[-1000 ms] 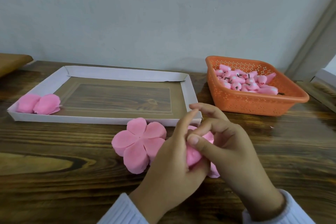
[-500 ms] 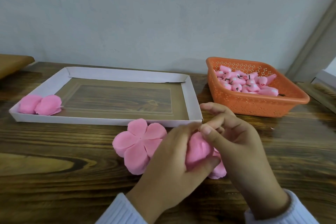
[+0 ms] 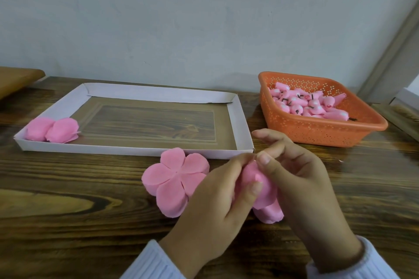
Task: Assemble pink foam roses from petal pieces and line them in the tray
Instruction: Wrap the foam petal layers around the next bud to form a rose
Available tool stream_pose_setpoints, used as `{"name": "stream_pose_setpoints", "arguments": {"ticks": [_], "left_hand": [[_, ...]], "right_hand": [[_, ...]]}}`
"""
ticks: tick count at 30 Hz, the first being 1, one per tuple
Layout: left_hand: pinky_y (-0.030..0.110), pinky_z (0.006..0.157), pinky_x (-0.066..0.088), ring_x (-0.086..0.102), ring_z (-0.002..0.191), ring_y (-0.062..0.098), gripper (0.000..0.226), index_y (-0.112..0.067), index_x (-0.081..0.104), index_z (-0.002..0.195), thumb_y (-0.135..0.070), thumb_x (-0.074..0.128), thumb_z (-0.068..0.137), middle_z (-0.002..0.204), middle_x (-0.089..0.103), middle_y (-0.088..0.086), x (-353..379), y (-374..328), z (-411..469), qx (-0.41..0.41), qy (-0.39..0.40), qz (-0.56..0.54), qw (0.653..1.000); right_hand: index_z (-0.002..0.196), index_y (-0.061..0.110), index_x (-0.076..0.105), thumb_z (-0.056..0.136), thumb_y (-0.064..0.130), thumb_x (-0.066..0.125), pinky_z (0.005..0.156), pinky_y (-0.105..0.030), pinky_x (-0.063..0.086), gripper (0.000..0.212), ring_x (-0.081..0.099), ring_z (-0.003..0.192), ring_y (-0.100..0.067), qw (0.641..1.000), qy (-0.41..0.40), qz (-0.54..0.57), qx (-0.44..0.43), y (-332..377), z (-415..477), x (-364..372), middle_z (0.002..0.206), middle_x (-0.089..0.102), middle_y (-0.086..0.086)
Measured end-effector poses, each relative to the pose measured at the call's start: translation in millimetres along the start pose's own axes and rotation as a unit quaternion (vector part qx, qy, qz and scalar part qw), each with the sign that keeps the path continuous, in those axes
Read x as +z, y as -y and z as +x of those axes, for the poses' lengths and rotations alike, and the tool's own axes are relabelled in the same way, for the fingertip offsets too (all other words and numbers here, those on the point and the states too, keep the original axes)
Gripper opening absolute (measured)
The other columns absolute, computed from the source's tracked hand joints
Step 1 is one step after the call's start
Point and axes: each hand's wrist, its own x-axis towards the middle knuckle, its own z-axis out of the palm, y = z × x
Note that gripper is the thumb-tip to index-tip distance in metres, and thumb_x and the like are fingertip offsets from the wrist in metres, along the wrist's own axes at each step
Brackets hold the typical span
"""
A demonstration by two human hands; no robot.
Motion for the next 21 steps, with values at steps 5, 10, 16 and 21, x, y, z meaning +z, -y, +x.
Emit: {"name": "stream_pose_setpoints", "arguments": {"ticks": [5,10,16,21], "left_hand": [[0.030,0.088,0.051,0.060,0.109,0.005,0.035,-0.035,0.051,0.124,-0.045,0.032,0.096,0.113,0.064,-0.015,-2.0,-0.1,-0.9,0.006,-0.038,0.009,0.999],[0.040,0.087,0.052,0.062,0.109,0.012,0.041,-0.029,0.049,0.129,-0.049,0.042,0.094,0.115,0.066,-0.009,-0.2,0.7,-0.8,-0.001,-0.010,-0.014,1.000],[0.040,0.085,0.053,0.063,0.106,0.012,0.046,-0.022,0.051,0.131,-0.048,0.040,0.094,0.113,0.067,-0.008,-1.0,2.5,-0.2,0.000,0.003,0.000,1.000],[0.038,0.087,0.052,0.062,0.108,0.007,0.045,-0.023,0.055,0.128,-0.049,0.047,0.091,0.114,0.067,-0.011,-3.3,0.5,1.3,0.015,-0.002,0.019,1.000]], "right_hand": [[0.065,0.026,0.074,0.069,0.032,0.072,0.093,-0.037,0.044,0.007,0.059,0.118,-0.012,0.999,0.016,-0.029,-0.019,1.7,-2.1,2.9,0.110,0.068,0.014],[0.061,0.024,0.072,0.071,0.024,0.073,0.091,-0.033,0.042,0.009,0.060,0.116,-0.011,1.000,-0.007,-0.005,-0.014,0.5,-2.2,0.8,0.106,0.069,0.012],[0.062,0.022,0.072,0.067,0.038,0.072,0.082,-0.020,0.048,0.017,0.061,0.114,-0.010,1.000,0.003,0.011,-0.002,1.3,-2.0,0.9,0.109,0.068,0.012],[0.065,0.021,0.072,0.059,0.058,0.081,0.088,-0.029,0.047,0.039,0.062,0.109,-0.008,0.999,0.006,0.052,0.008,1.8,-1.1,-2.0,0.112,0.068,0.011]]}}
